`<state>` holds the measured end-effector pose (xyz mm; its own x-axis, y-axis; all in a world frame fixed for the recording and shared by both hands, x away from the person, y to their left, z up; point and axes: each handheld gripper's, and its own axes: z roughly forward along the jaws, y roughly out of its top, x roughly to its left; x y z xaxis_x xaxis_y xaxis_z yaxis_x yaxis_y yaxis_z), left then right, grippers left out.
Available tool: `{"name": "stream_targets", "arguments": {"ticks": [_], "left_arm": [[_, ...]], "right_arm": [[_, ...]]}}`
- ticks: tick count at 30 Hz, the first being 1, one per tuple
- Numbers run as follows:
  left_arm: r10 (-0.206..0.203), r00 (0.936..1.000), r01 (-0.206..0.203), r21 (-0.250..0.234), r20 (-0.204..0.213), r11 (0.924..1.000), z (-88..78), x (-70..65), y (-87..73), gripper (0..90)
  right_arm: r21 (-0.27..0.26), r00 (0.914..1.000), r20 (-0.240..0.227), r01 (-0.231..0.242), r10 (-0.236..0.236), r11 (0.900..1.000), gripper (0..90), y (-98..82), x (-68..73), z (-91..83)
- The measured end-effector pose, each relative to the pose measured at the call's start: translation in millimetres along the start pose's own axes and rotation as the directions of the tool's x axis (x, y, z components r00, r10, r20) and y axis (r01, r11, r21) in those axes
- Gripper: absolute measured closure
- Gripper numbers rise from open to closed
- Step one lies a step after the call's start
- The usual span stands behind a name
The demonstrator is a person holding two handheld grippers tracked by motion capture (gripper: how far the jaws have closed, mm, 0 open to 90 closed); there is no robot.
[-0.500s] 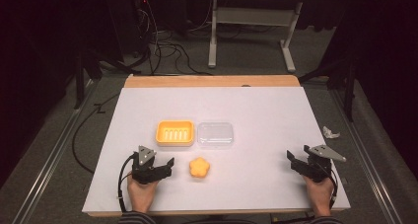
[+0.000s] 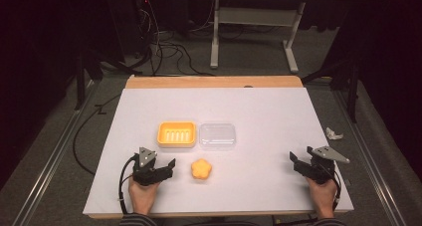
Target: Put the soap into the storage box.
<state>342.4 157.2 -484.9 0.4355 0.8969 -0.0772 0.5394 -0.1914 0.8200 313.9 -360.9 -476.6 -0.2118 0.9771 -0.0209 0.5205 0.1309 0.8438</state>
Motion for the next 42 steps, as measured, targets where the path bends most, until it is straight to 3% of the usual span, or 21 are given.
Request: {"name": "stream_targets", "arguments": {"ticks": [23, 34, 42], "left_arm": [[-0.002, 1.0, 0.002, -0.009, -0.01, 1.0, -1.4, 0.0, 0.6, 18.6], [-0.025, 0.9996, 0.025, -0.016, 0.015, 0.9995, -1.9, 2.2, 5.4, 18.7], [-0.01, 0.9992, 0.011, -0.02, 0.039, 0.9997, -8.4, -3.2, 13.6, 19.4]], "right_arm": [[0.003, 1.0, 0.006, 0.001, -0.001, 1.0, 29.0, 0.2, 0.4, 0.4], [0.008, 1.0, 0.001, -0.005, 0.005, 1.0, 29.0, 0.3, 0.4, 0.6], [-0.002, 1.0, 0.001, 0.005, -0.005, 1.0, 29.0, 0.0, 0.1, -0.1]]}}
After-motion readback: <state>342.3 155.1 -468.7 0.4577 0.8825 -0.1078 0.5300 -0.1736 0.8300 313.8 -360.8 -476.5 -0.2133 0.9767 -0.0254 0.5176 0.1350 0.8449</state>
